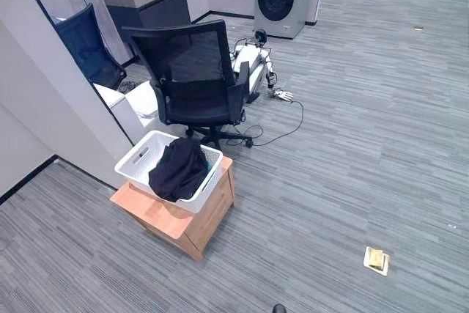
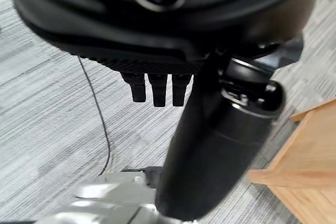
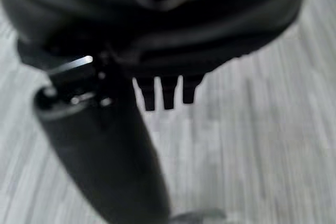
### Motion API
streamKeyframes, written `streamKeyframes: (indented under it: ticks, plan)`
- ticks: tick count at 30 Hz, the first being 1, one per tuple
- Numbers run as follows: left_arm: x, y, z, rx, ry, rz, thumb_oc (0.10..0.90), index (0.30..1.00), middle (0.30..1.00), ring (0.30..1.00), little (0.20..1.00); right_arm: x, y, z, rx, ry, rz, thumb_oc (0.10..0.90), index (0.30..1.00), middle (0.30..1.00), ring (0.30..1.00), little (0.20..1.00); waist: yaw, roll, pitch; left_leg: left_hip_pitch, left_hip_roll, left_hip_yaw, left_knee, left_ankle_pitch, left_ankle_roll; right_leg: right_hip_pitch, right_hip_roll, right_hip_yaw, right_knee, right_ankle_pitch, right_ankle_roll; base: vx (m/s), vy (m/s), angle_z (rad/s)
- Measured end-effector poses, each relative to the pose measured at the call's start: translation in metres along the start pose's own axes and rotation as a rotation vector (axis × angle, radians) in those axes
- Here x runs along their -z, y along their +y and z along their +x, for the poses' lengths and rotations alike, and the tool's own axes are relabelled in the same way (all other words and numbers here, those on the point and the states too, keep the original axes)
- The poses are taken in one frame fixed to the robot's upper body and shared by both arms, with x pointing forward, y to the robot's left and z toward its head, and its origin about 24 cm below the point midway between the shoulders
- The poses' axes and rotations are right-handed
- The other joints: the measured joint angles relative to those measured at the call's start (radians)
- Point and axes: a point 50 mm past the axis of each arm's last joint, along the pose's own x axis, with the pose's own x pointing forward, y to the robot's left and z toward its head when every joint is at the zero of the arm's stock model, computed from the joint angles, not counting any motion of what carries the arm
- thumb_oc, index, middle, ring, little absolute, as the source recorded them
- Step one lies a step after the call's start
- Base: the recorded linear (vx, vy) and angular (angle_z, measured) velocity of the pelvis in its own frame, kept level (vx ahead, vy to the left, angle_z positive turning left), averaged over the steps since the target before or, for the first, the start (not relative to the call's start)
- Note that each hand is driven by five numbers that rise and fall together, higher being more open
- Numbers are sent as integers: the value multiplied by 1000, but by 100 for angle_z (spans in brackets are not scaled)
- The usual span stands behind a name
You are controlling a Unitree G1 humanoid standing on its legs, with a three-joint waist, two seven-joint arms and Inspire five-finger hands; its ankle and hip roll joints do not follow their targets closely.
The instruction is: Pick up bed clothes into laundry basket.
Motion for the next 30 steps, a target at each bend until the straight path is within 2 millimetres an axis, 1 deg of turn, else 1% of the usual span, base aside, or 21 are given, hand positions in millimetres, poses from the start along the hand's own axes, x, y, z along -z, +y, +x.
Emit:
streamKeyframes:
  ticks: [1, 3, 5, 6, 9, 11, 14, 15, 18, 19, 20, 21, 22, 23, 24, 25, 26, 27, 28, 29, 30]
  plan:
    - [-6, 2, 1, -1, -23, 39, 800, 900, 900, 900, 900, 4, 3, 0, -1, 32, -38, 800, 900, 900, 900, 900, 13, -9, 3, -1, 0, -2, 0, 0, 0, 0, 0, -3, 2, -1, -2, 28, -18, 5]
    - [-10, 4, 1, -1, -36, 67, 800, 900, 900, 900, 900, 11, 7, 0, -5, 66, -43, 800, 900, 900, 900, 900, 22, -17, 7, 1, 1, -4, 1, 0, 0, 3, 0, -5, 3, -3, -5, 21, -16, 6]
    - [-8, 7, 1, -9, -35, 72, 800, 900, 900, 900, 900, 14, 14, -2, -27, 71, -49, 800, 900, 900, 900, 900, 21, -26, 11, 8, 1, -6, 2, 2, 9, 13, 1, -7, 0, -4, -5, 5, -6, 3]
    - [-5, 9, 1, -15, -30, 103, 800, 900, 900, 900, 900, 16, 20, -3, -50, 71, -81, 800, 900, 900, 900, 900, 21, -30, 13, 16, 0, -4, 3, 3, 8, 18, 1, -6, 0, -3, -4, 7, -12, -4]
    - [-2, 9, 2, -15, -20, 170, 800, 900, 900, 900, 900, 17, 28, -5, -90, 68, -113, 800, 900, 900, 900, 900, 19, -32, 13, 33, -1, -2, 3, 0, 12, 40, 1, -4, 0, -7, -2, 3, -3, -1]
    - [-5, 8, 2, -10, -33, 217, 800, 900, 900, 900, 900, 10, 32, -5, -104, 44, -147, 800, 900, 900, 900, 900, 20, -32, 10, 43, -3, -1, 3, -5, 17, 49, 0, -2, 0, -9, 1, 0, 0, 0]
    - [-9, 8, 2, -12, -48, 243, 800, 900, 900, 900, 900, 2, 36, -5, -115, 20, -152, 800, 900, 900, 900, 900, 22, -38, 0, 43, -3, -1, 3, -7, 18, 50, -1, -2, 2, -11, 3, 0, 0, 0]
    - [-9, 10, 2, -16, -50, 243, 800, 900, 900, 900, 900, -5, 39, -5, -120, 4, -149, 800, 900, 900, 900, 900, 22, -41, -2, 43, -3, -1, 3, -7, 18, 50, -1, -2, 3, -11, 3, 0, 0, 0]
    - [-11, 11, 2, -18, -54, 233, 800, 900, 900, 900, 900, -16, 42, -5, -130, -40, -141, 800, 900, 900, 900, 900, 25, -42, -2, 44, -6, -1, 2, -8, 19, 50, -2, -3, 7, -11, 4, -80, 21, -3]
    - [-14, 8, 2, -7, -62, 177, 800, 900, 900, 900, 900, -25, 43, -5, -130, -67, -161, 800, 900, 900, 900, 900, 48, -41, 13, 40, -11, 1, 2, -7, 25, 10, -8, -1, 78, -25, 18, -107, 51, -3]
    - [-18, 7, 2, -1, -75, 165, 800, 900, 900, 900, 900, -29, 41, -4, -126, -76, -165, 800, 900, 900, 900, 900, 50, -38, 19, 33, -14, 0, 1, -12, 31, -5, -15, -4, 114, -39, 25, -82, 19, 4]
    - [-24, 1, 1, 15, -92, 143, 800, 900, 900, 900, 900, -36, 39, -3, -118, -97, -184, 800, 900, 900, 900, 900, 63, -26, 41, 22, -12, -33, -3, -26, 48, -53, -33, -4, 230, -71, 55, -52, -70, 34]
    - [-33, -7, 0, 36, -111, 127, 800, 900, 900, 900, 900, -44, 37, -3, -112, -120, -202, 800, 900, 900, 900, 900, 67, -12, 70, 23, -11, -62, 0, -21, 56, -131, -53, -3, 412, -87, 77, -27, -179, 66]
    - [-41, -11, -1, 45, -135, 134, 800, 900, 900, 900, 900, -47, 36, -3, -113, -128, -206, 800, 900, 900, 900, 900, 66, -12, 96, 19, -19, -99, 15, -6, 69, -205, -80, 9, 597, -89, 82, 30, -245, 146]
    - [-52, -2, 0, 32, -175, 137, 800, 900, 900, 900, 900, -33, 42, -4, -133, -91, -225, 800, 900, 900, 900, 900, 56, -44, 115, -6, -48, -192, 50, -8, 76, -308, -65, 196, 825, -146, 129, 41, -179, 217]
    - [-54, 5, 1, 22, -180, 132, 800, 900, 900, 900, 900, -21, 46, -6, -152, -64, -250, 800, 900, 900, 900, 900, 23, -64, 105, -22, -54, -225, 53, 3, 94, -297, -41, 266, 818, -155, 130, 102, -332, 246]
    - [-55, 10, 1, 12, -185, 139, 800, 900, 900, 900, 900, -15, 48, -7, -161, -44, -250, 800, 900, 900, 900, 900, 24, -81, 96, -27, -59, -231, 38, 7, 87, -293, -44, 303, 807, -163, 134, 80, -364, 190]
    - [-53, 12, 2, 10, -182, 140, 800, 900, 900, 900, 900, -13, 50, -7, -165, -37, -250, 800, 900, 900, 900, 900, 26, -91, 96, -29, -73, -235, 35, 20, 89, -288, -44, 308, 781, -145, 121, 76, -363, 152]
    - [-49, 8, 1, 16, -180, 140, 800, 900, 900, 900, 900, -11, 52, -8, -164, -43, -253, 800, 900, 900, 900, 900, 47, -85, 99, -47, -78, -324, 54, 49, 42, -238, -8, 381, 727, -214, 64, 23, -206, 238]
    - [-57, 8, 1, 14, -195, 137, 800, 900, 900, 900, 900, -2, 53, -9, -178, -27, -297, 800, 900, 900, 900, 900, 9, -68, 96, -81, -88, -451, 77, 47, 43, -126, 50, 478, 563, -237, 7, -78, -352, 301]
    - [-52, 8, 2, 18, -176, 145, 800, 900, 900, 900, 900, -8, 55, -9, -188, -40, -304, 800, 900, 900, 900, 900, 28, -50, 112, -91, -90, -489, 71, 54, 43, -45, 56, 519, 468, -283, 9, -189, -537, 268]
